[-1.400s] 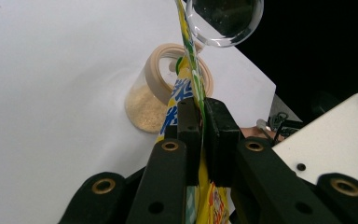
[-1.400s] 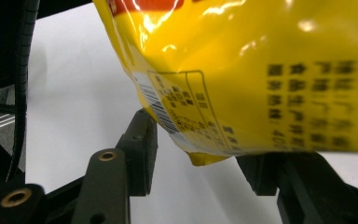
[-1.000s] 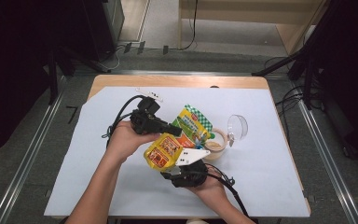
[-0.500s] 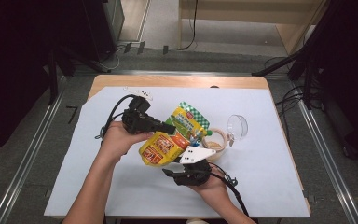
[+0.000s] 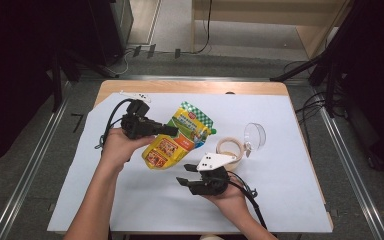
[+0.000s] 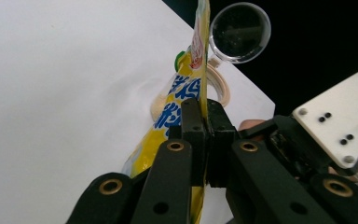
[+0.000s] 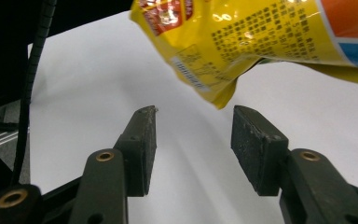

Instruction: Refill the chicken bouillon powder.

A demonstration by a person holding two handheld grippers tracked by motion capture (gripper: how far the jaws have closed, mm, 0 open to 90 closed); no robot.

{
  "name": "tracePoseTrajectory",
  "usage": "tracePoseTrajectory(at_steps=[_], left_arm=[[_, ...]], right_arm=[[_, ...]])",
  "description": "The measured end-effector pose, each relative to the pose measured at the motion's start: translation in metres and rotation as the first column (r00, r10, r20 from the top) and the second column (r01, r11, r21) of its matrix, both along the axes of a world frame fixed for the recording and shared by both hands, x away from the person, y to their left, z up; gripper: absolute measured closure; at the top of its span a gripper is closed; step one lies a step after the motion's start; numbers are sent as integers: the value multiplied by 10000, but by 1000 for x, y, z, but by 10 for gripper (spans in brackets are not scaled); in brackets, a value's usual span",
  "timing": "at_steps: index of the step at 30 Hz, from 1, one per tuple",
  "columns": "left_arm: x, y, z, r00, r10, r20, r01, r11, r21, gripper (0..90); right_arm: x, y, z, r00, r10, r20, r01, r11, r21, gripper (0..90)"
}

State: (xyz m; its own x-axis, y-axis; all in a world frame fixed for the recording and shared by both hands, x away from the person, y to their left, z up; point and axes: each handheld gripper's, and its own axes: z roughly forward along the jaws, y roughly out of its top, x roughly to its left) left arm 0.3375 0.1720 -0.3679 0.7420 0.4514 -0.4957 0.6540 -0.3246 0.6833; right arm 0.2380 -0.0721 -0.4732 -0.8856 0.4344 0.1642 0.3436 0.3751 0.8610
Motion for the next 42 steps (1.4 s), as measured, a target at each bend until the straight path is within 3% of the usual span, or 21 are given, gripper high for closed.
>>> tracePoseTrajectory(at_steps=[7, 13, 18, 19, 23, 42], left_arm=[[14, 4, -7, 9987, 485, 126, -479, 9980, -414, 898], [26, 3, -16, 9957, 818, 434, -809, 9965, -217, 898], [33, 9, -32, 9944, 1055, -12, -1055, 9943, -147, 896], [34, 12, -34, 9936, 1130, -51, -1131, 9929, -358, 898], [33, 19, -36, 9926, 1213, -80, -1215, 9910, -567, 898], [4, 46, -31, 9872, 1533, 447, -1536, 9881, 25, 884]], right_arm=[[-2, 3, -2, 9999, 101, -77, -101, 9999, -98, 517], [-3, 4, -1, 9998, 185, -66, -185, 9998, -27, 517], [-2, 0, 0, 10000, 60, -37, -60, 10000, 19, 517], [-1, -1, 1, 10000, 32, -26, -32, 10000, 43, 517], [0, -3, 2, 10000, -10, -2, 10, 10000, 90, 518], [0, -4, 11, 9996, -8, 299, 5, 9999, 102, 521]])
